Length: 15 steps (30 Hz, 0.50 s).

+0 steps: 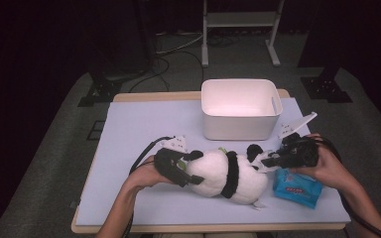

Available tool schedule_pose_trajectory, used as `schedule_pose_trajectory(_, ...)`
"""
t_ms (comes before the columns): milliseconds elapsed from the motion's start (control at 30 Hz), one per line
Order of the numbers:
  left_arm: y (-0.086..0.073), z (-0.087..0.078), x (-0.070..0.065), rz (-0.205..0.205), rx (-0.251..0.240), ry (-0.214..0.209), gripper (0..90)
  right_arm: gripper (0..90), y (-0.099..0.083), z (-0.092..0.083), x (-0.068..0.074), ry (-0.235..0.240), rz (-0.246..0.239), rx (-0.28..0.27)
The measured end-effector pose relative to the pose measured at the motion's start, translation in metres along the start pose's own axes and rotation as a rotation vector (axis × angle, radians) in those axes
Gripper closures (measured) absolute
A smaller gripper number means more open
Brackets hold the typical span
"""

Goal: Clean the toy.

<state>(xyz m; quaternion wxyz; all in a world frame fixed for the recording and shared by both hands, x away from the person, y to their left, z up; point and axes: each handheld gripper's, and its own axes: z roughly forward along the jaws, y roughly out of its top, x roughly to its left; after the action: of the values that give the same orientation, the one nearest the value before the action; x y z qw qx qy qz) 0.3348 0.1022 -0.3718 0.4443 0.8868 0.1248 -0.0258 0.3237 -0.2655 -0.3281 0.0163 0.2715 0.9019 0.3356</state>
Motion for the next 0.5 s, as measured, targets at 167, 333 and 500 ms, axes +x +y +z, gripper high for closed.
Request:
schedule_pose_trajectory(167, 0.0, -0.002, -0.001, 0.01, 0.003, 0.004, 21.1, 77.6, -0.008, 0.001, -0.008, -0.001, 0.035, -0.006)
schedule_pose_trajectory(333, 0.001, -0.002, -0.002, 0.021, 0.006, 0.007, 21.8, 77.6, 0.0, 0.001, -0.015, -0.007, 0.046, -0.014)
schedule_pose_trajectory(500, 0.001, -0.004, -0.003, 0.024, 0.006, 0.009, 22.2, 77.6, 0.014, 0.003, -0.016, -0.011, 0.029, -0.017)
